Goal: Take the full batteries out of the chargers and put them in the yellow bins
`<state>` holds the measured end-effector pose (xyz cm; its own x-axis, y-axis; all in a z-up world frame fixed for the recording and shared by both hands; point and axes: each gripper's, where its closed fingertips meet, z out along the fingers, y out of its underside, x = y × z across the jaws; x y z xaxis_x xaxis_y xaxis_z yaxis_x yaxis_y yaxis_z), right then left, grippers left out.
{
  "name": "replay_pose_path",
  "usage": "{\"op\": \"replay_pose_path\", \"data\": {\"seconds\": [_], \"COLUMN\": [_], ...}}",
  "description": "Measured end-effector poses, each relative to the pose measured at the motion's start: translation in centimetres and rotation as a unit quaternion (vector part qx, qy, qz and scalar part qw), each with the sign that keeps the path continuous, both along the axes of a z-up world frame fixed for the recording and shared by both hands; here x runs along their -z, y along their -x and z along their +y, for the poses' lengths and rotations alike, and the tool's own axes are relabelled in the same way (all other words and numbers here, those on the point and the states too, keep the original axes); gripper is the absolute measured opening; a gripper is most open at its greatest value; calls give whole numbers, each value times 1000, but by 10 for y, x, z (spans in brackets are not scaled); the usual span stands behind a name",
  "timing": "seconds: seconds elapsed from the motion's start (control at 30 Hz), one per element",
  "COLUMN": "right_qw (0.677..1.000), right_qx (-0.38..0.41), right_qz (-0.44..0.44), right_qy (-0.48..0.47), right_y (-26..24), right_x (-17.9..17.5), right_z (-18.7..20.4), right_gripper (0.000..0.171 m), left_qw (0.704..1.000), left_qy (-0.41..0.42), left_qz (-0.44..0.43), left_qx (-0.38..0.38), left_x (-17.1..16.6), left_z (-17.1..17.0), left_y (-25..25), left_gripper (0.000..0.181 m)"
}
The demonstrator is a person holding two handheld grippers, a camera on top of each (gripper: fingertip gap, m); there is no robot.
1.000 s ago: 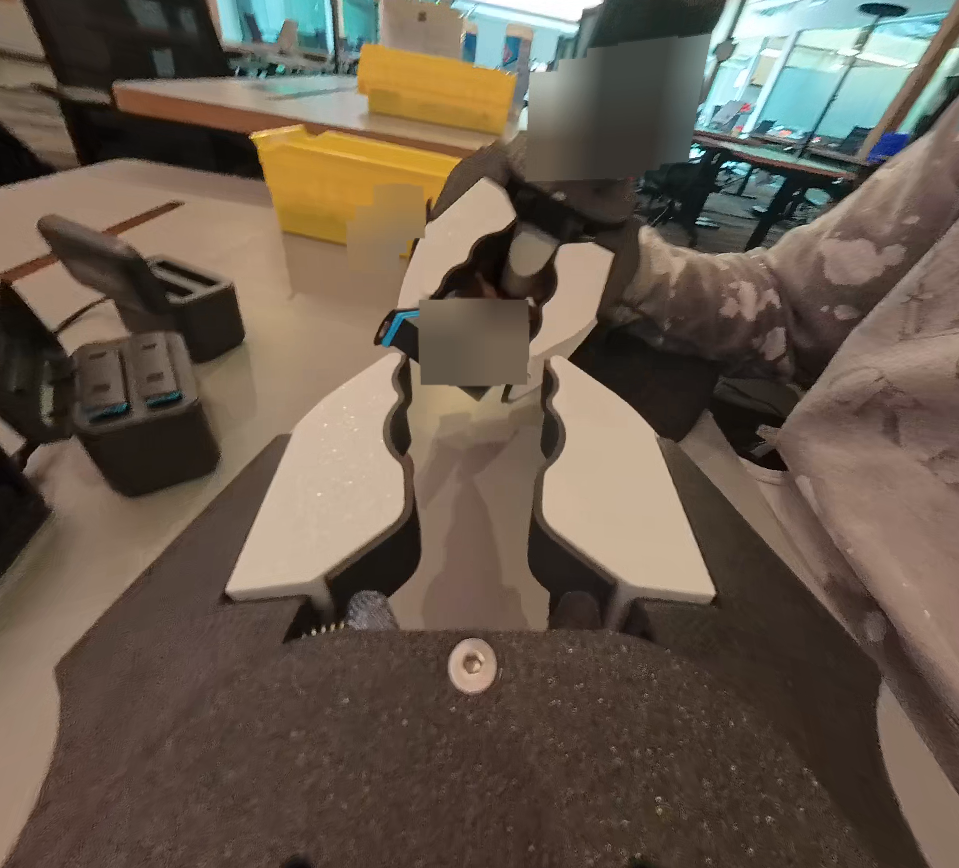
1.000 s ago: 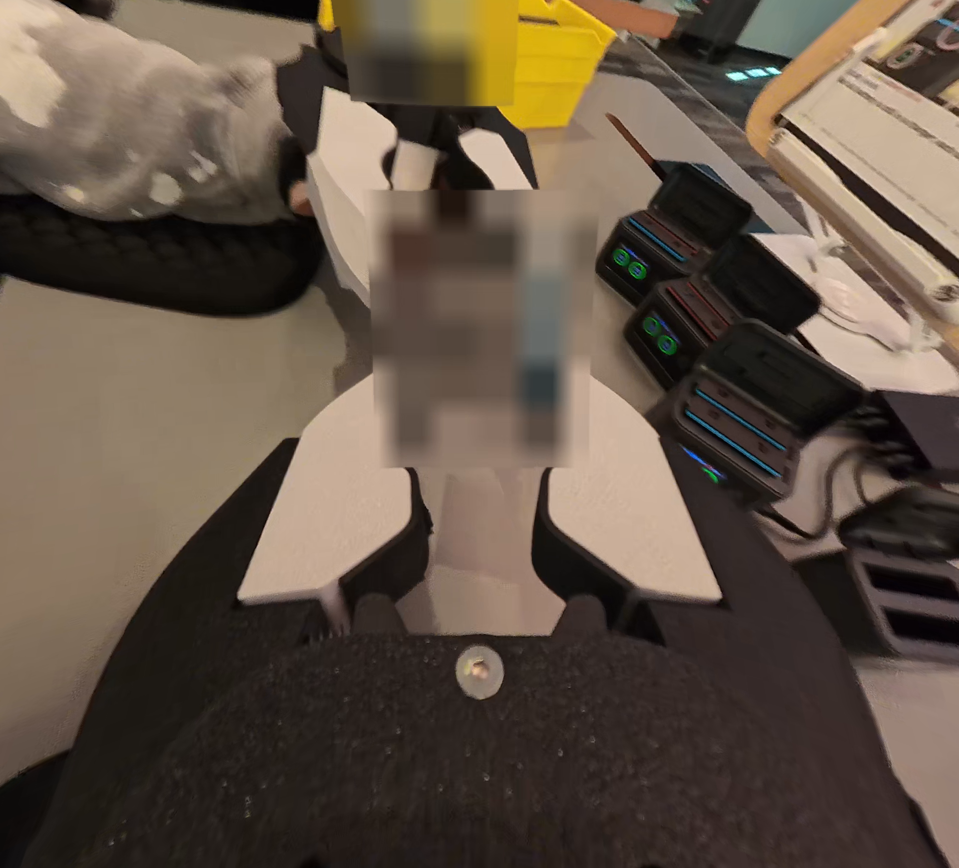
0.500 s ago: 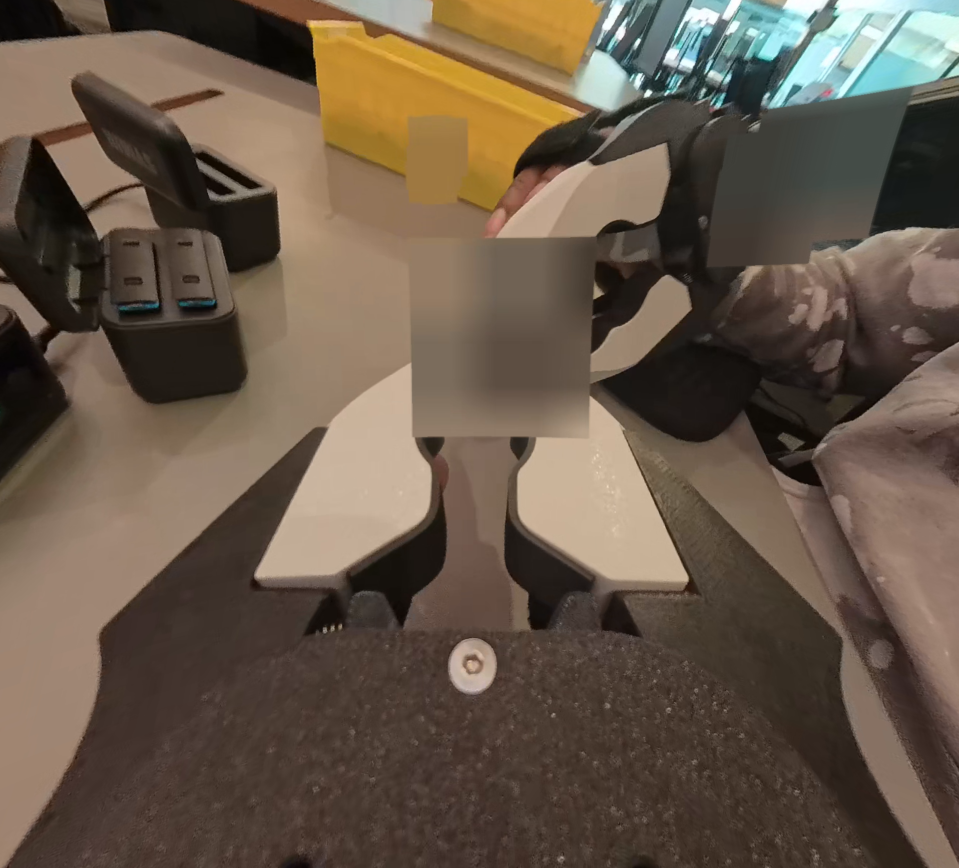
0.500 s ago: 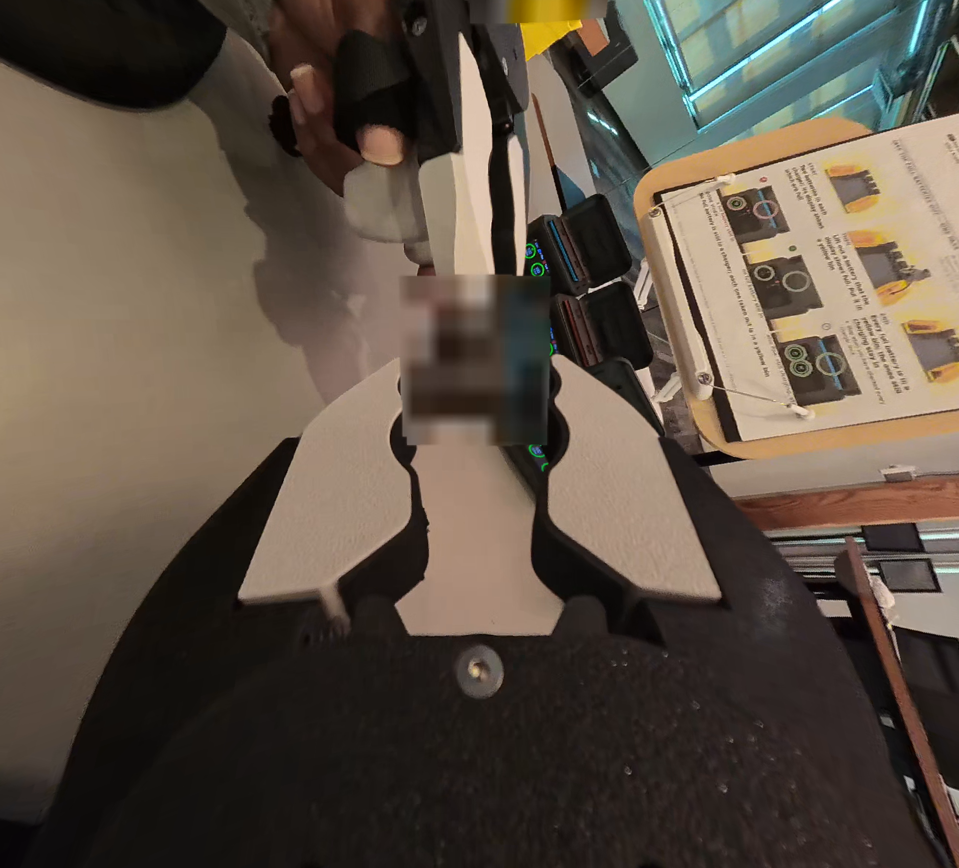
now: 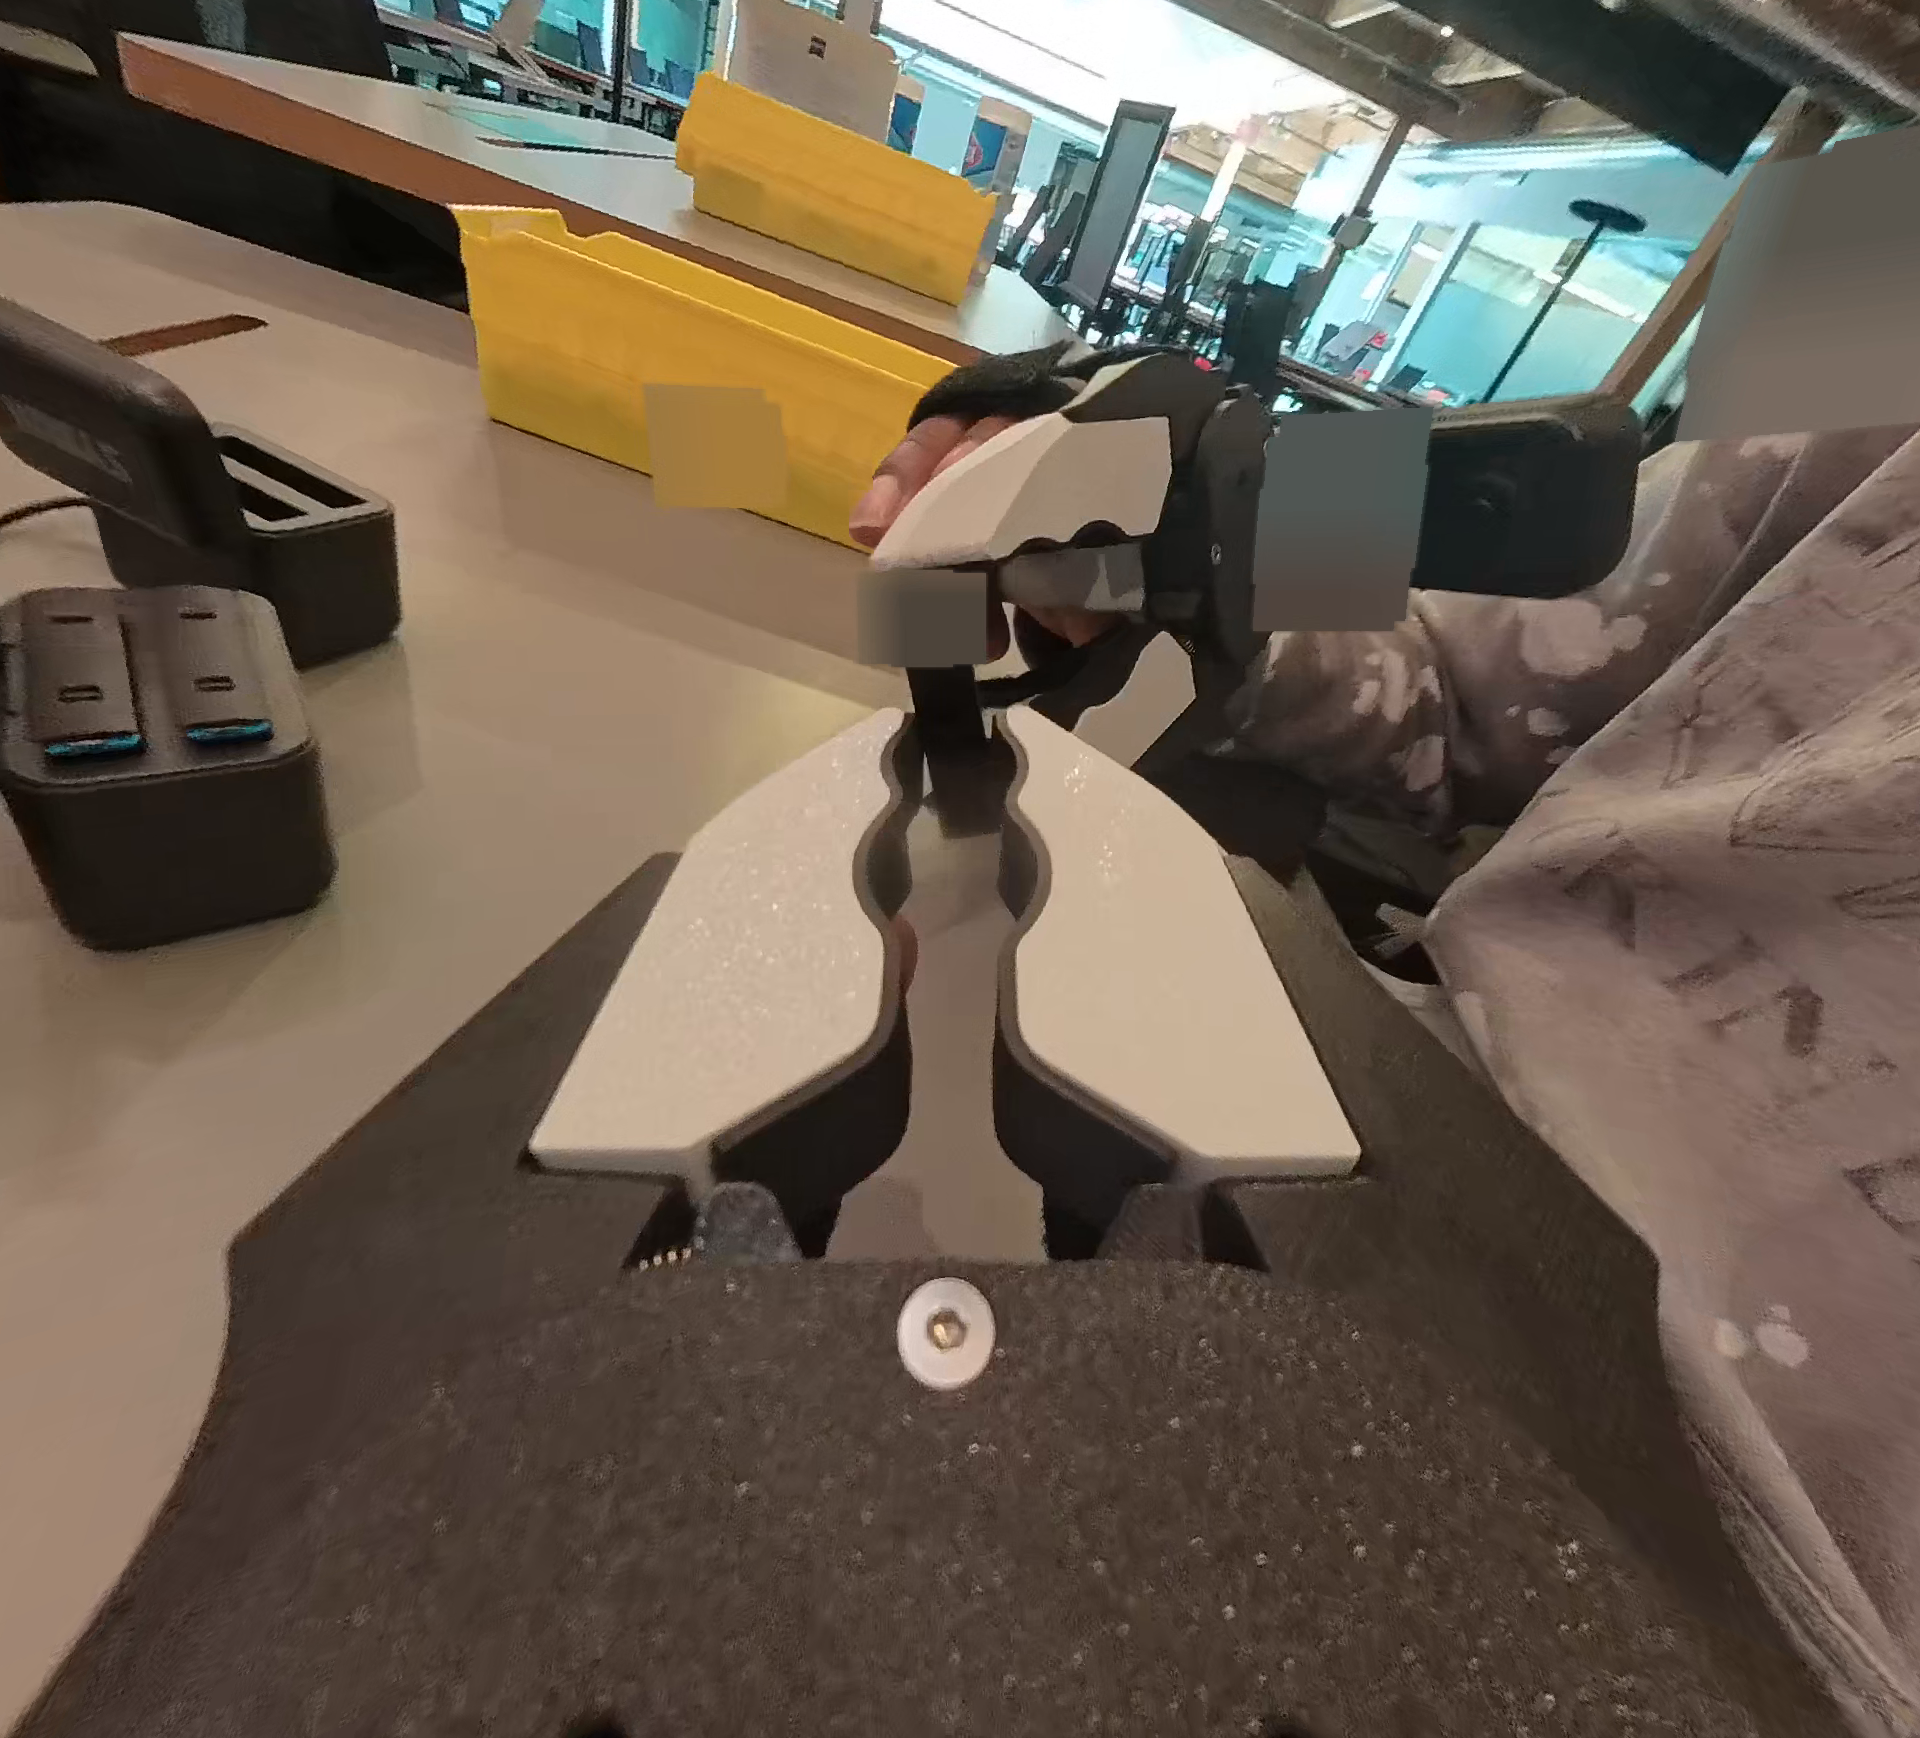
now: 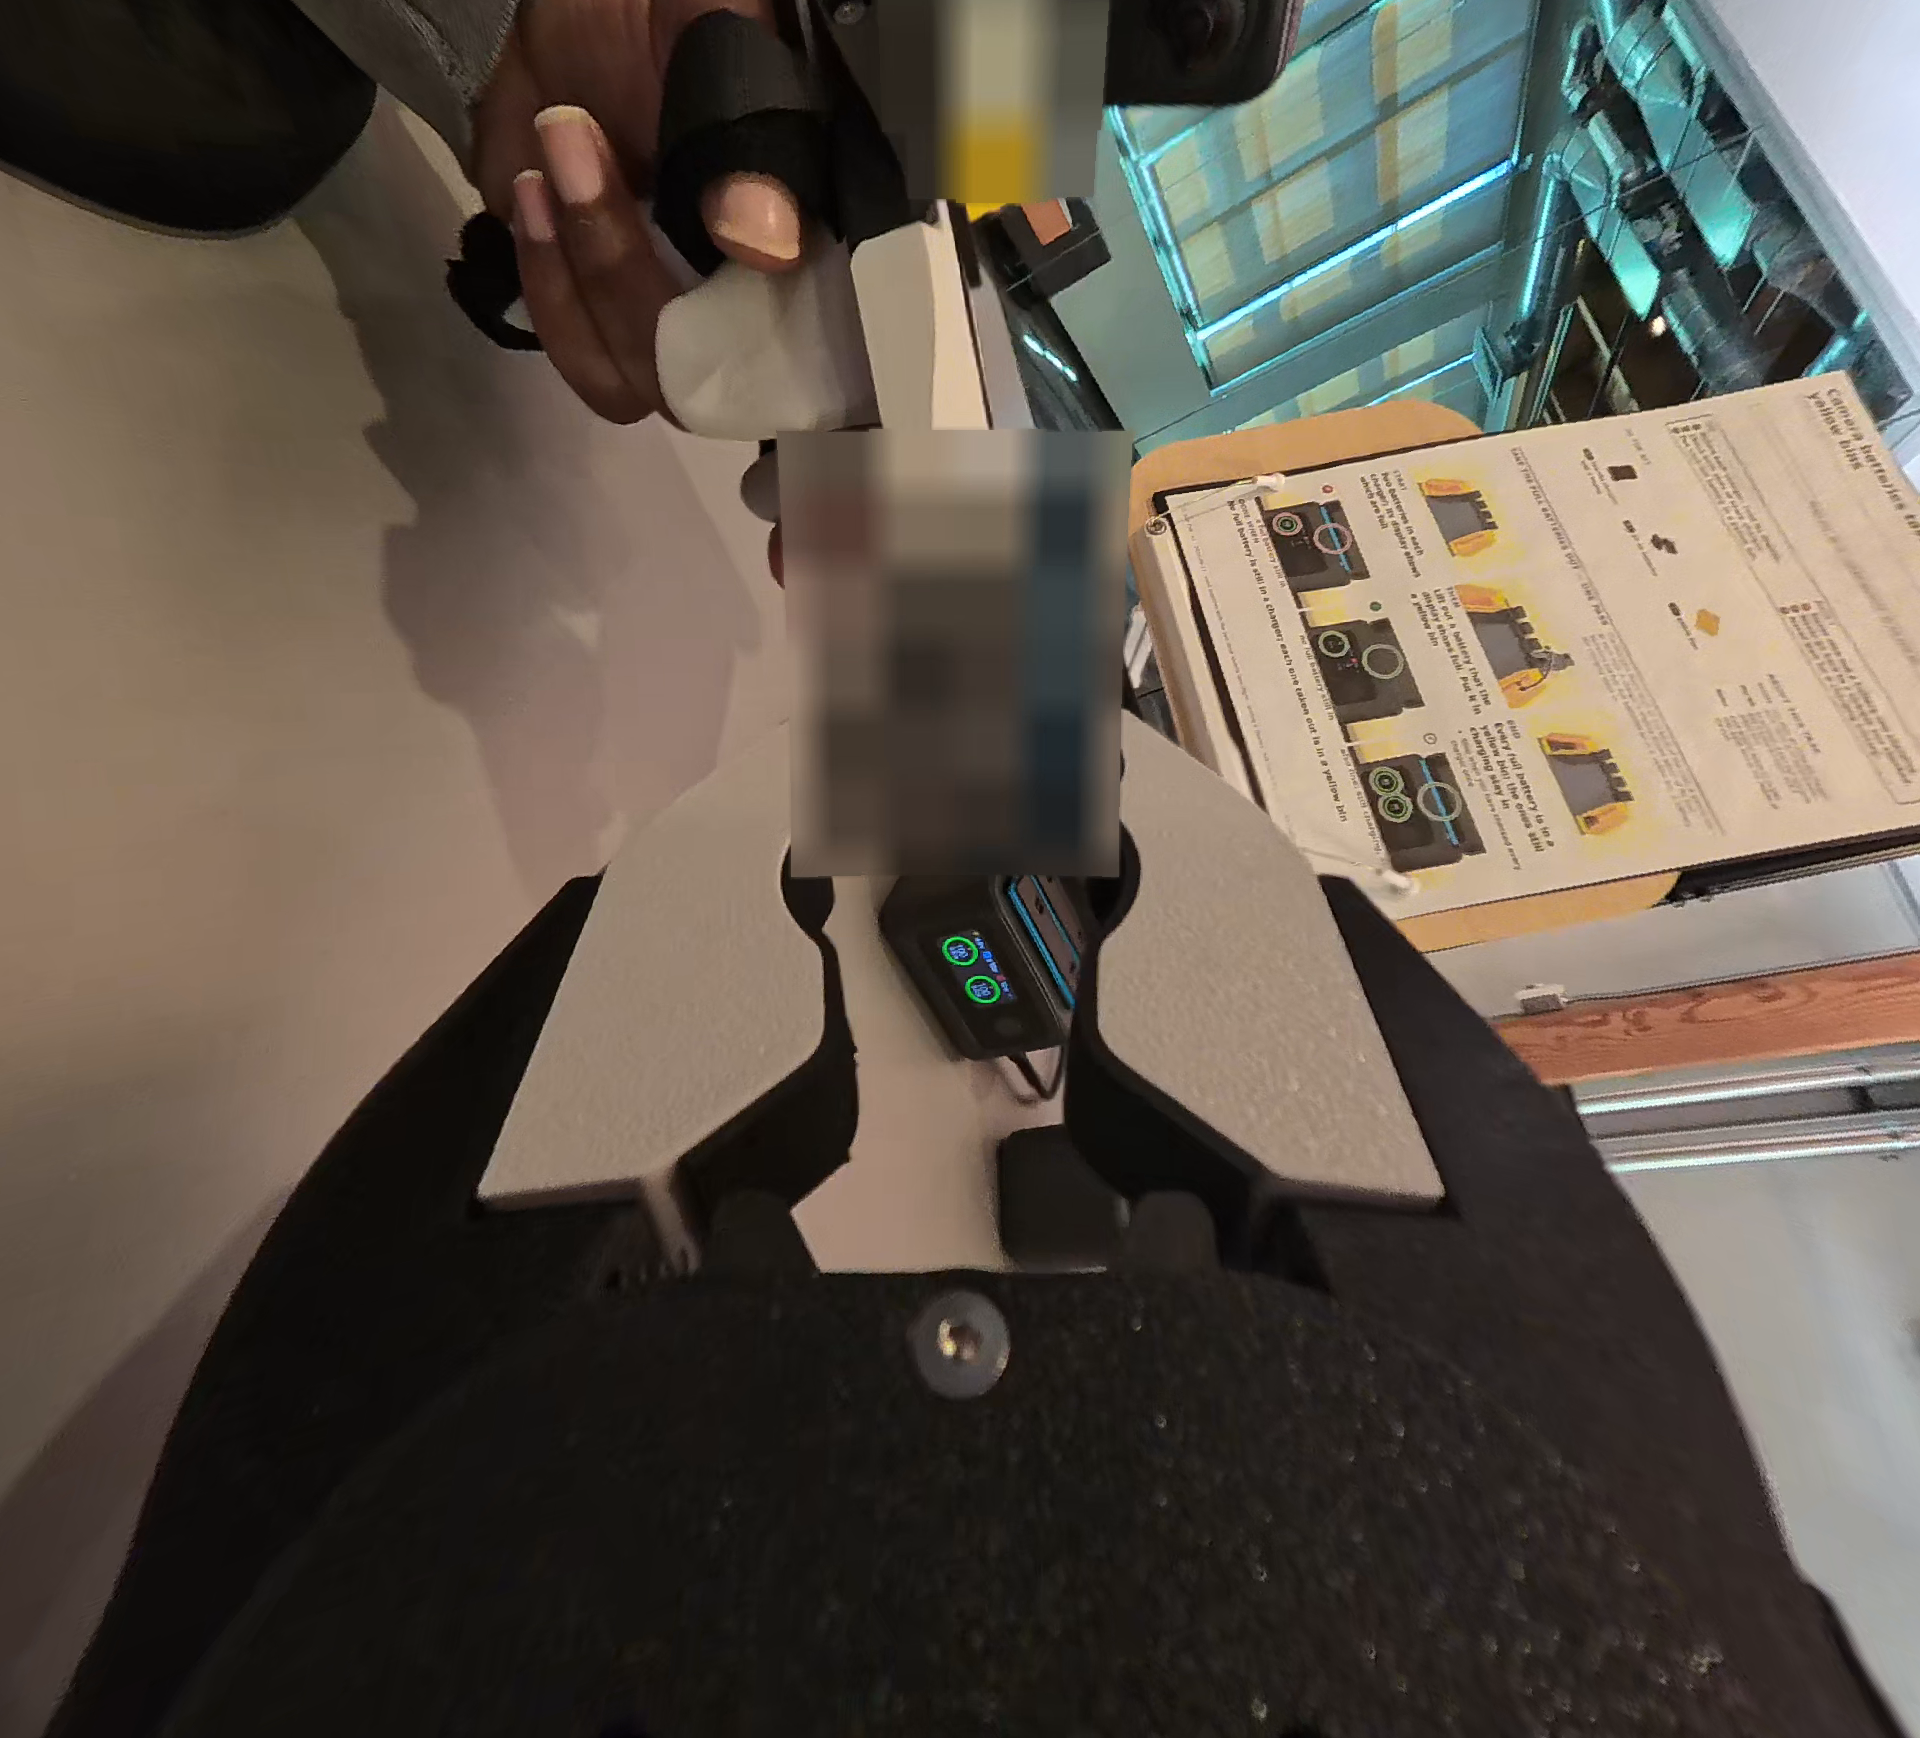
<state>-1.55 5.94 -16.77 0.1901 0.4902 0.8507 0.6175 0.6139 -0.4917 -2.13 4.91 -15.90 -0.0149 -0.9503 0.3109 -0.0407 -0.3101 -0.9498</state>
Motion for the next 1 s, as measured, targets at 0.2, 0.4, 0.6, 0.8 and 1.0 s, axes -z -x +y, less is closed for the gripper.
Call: {"op": "replay_pose_path", "data": {"seconds": [0.2, 0.4, 0.6, 0.8, 1.0], "right_qw": [991, 960, 946, 939, 945], "right_qx": [-22, -62, -67, -70, -72], "right_qz": [42, 75, 48, 16, -13], "right_qy": [125, 262, 315, 336, 318], "right_y": [-2, -11, -14, -11, -15], "right_x": [4, 1, 13, 29, 28], "right_z": [-2, -9, -12, -18, -16], "right_gripper": [40, 34, 29, 25, 16], "left_qw": [997, 989, 984, 982, 980], "left_qy": [-68, -126, -151, -166, -175], "left_qz": [32, 76, 90, 88, 91], "left_qx": [-24, -32, -21, -12, -29], "left_x": [8, 23, 28, 27, 29], "left_z": [3, 0, -8, -13, -10], "left_y": [-1, -7, -12, -14, -18], "left_gripper": [11, 11, 11, 11, 13]}}
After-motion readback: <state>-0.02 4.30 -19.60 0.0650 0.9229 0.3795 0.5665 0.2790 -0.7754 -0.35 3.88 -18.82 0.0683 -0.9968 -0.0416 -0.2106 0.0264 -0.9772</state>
